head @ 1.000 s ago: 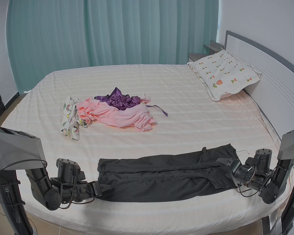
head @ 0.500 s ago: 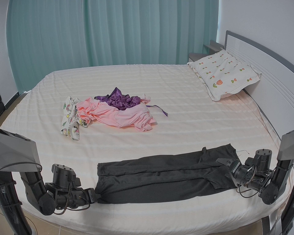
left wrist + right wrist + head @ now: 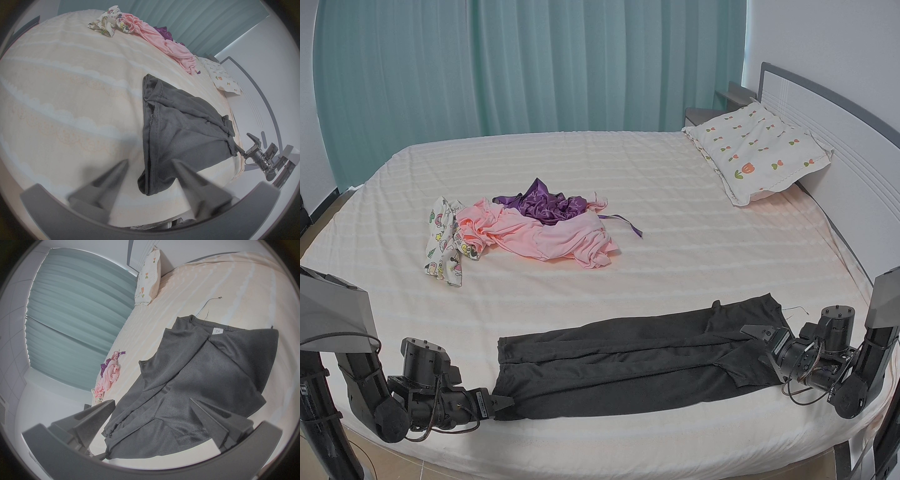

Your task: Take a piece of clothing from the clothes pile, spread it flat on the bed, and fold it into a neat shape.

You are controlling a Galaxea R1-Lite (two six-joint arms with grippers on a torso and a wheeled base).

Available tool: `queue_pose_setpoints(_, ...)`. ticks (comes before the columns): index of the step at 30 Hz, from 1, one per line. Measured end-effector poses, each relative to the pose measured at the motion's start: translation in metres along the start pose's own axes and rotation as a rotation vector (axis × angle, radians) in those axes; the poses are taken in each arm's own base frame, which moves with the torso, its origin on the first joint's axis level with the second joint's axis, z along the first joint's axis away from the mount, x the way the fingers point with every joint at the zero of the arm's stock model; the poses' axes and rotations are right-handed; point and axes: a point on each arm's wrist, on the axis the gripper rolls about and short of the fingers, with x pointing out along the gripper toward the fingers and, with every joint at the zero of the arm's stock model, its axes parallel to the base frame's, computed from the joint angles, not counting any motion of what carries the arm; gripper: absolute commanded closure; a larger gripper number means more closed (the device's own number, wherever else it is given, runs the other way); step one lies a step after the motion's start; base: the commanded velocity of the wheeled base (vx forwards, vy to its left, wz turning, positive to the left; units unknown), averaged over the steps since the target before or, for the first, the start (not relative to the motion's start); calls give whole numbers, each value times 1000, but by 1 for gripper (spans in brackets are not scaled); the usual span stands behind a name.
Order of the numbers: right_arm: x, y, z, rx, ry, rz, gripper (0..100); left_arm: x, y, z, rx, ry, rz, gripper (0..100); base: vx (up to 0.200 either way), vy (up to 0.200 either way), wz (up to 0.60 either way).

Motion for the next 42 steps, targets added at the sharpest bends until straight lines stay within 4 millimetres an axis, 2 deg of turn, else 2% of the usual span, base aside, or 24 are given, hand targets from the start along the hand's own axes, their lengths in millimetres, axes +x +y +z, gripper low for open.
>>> queue_pose_setpoints(4,0,0,0,0,0,0,0,-1,2,10,-15,-44,-4,0,0,0,0)
queue_pose_setpoints(9,0,0,0,-1,2,0,0,0,2,34,-45,-137,-11,0,0,0,0)
queue_pose_setpoints(17,0,0,-1,-2,3,0,0,12,-10,72,-223,-211,-2,0,0,0,0)
queue_pose_setpoints(22,0,0,-1,-1,3,0,0,22,-20,84,-232,-223,-13,0,0,0,0)
queue_pose_setpoints(28,1,0,-1,-1,3,-1,0,34,-26,83,-220,-210,-13,0,0,0,0)
queue_pose_setpoints(29,1,0,-1,-2,3,-1,0,36,-26,82,-218,-205,-12,100,0,0,0)
queue_pose_setpoints(37,1,0,-1,-1,4,-2,0,47,-24,77,-224,-143,26,100,0,0,0)
queue_pose_setpoints(42,1,0,-1,-1,3,-2,0,49,-25,85,-232,-172,72,100,0,0,0)
